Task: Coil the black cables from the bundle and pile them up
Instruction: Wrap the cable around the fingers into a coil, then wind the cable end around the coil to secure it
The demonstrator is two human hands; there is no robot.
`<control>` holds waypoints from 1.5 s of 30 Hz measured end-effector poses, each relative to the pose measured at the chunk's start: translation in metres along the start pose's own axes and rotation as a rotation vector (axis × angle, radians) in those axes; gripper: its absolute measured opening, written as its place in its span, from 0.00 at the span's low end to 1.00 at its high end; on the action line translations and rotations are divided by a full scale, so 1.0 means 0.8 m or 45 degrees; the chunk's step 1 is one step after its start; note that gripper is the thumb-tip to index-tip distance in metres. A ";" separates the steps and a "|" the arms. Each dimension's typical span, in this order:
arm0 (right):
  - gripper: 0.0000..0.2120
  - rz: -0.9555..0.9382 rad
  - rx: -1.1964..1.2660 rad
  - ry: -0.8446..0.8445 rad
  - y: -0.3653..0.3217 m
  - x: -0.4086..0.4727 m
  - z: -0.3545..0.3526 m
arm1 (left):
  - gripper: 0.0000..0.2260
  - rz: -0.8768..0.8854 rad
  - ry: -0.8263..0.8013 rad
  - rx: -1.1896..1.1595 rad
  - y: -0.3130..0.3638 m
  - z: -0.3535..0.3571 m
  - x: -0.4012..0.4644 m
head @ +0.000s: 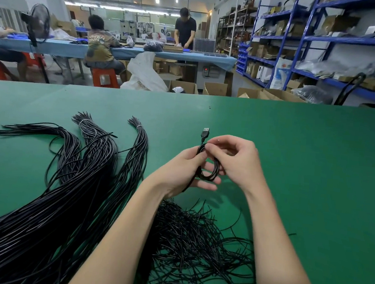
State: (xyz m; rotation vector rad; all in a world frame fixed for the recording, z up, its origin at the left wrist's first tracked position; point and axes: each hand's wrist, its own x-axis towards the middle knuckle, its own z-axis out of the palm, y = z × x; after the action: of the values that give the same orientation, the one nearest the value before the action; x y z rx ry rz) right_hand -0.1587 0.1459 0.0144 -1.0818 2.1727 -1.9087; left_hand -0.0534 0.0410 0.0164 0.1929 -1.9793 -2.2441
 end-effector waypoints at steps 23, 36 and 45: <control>0.23 0.260 0.231 0.120 0.012 0.000 0.013 | 0.11 -0.257 -0.103 -0.292 0.002 0.014 0.005; 0.29 0.214 -0.198 0.348 0.009 0.008 0.007 | 0.09 -0.092 -0.058 -0.311 -0.009 0.002 0.005; 0.22 0.568 -0.123 -0.281 0.003 -0.001 -0.025 | 0.03 -0.002 0.369 -0.472 -0.018 -0.025 0.007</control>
State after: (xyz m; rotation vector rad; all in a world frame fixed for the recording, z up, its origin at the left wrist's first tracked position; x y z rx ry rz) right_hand -0.1687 0.1632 0.0168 -0.6979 2.1675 -1.4371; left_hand -0.0556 0.0220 -0.0005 0.4445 -1.3963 -2.3733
